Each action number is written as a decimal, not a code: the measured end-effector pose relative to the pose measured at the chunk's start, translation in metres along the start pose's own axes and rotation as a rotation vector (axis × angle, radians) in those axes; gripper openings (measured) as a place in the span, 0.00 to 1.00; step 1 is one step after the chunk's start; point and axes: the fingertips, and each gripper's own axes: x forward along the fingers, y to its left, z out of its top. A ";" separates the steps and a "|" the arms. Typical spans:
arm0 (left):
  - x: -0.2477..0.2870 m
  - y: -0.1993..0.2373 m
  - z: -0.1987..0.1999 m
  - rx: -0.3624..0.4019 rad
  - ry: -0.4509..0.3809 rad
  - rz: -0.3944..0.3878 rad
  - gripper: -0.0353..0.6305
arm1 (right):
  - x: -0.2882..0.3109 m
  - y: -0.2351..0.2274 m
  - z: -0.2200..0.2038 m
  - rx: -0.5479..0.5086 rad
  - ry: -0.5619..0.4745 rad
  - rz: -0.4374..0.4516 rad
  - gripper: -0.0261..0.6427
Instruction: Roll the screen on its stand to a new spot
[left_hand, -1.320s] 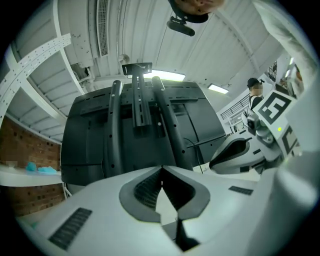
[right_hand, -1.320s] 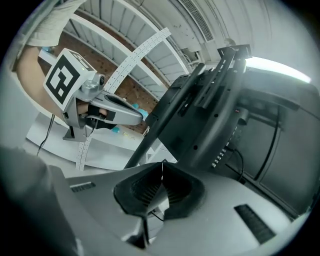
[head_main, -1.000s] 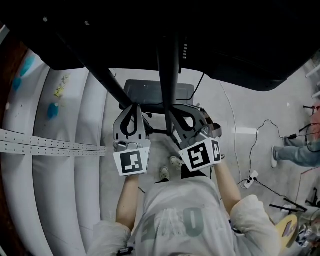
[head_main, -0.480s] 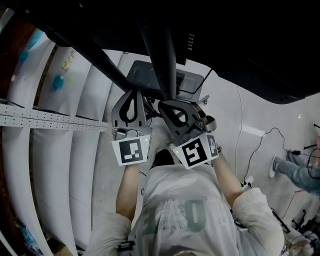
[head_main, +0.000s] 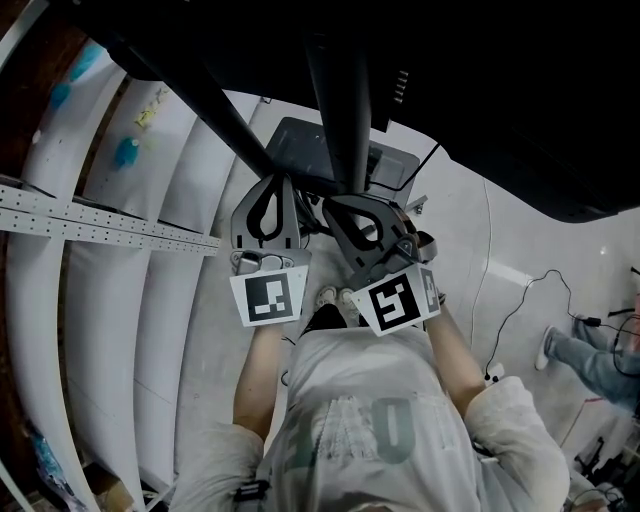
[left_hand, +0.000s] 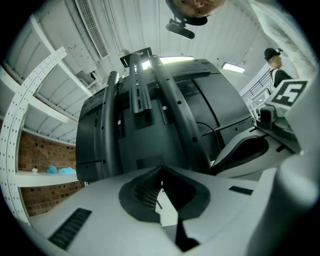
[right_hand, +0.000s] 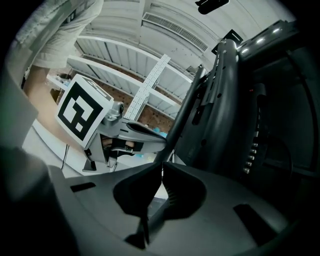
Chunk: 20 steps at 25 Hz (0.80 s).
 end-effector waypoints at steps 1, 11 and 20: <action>0.000 0.001 0.001 0.003 -0.001 -0.001 0.07 | 0.000 -0.002 0.002 -0.005 0.000 -0.003 0.07; 0.003 0.018 -0.006 -0.006 0.017 0.002 0.37 | -0.014 -0.024 0.013 0.053 -0.038 -0.052 0.37; 0.025 0.054 -0.003 -0.046 0.000 0.009 0.60 | -0.011 -0.069 0.023 0.136 -0.090 -0.243 0.44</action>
